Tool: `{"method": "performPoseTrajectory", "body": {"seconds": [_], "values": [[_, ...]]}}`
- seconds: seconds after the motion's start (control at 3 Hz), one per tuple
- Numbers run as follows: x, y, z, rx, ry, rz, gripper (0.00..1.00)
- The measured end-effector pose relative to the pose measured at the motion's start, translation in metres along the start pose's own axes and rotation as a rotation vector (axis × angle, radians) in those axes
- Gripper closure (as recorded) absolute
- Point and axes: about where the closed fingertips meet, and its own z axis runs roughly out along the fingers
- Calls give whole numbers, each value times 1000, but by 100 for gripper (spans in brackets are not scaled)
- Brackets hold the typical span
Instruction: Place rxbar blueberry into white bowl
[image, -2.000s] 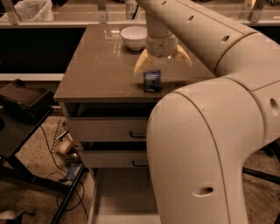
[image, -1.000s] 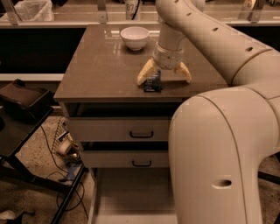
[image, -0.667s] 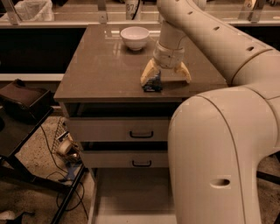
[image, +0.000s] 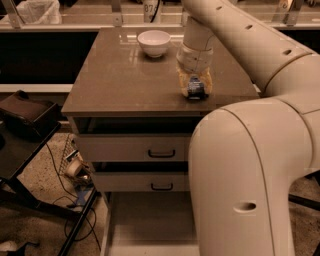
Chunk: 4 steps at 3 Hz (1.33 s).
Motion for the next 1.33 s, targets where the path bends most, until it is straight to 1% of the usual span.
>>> {"method": "performPoseTrajectory", "body": {"seconds": [0.33,0.67,1.0,1.33], "values": [[-3,1,-4,-3,-11,1,100],[-3,1,-4,-3,-11,1,100],[-19,16,-35,28,-102,-72,100],[-38,30,-74,50,-191,-151,100]]}}
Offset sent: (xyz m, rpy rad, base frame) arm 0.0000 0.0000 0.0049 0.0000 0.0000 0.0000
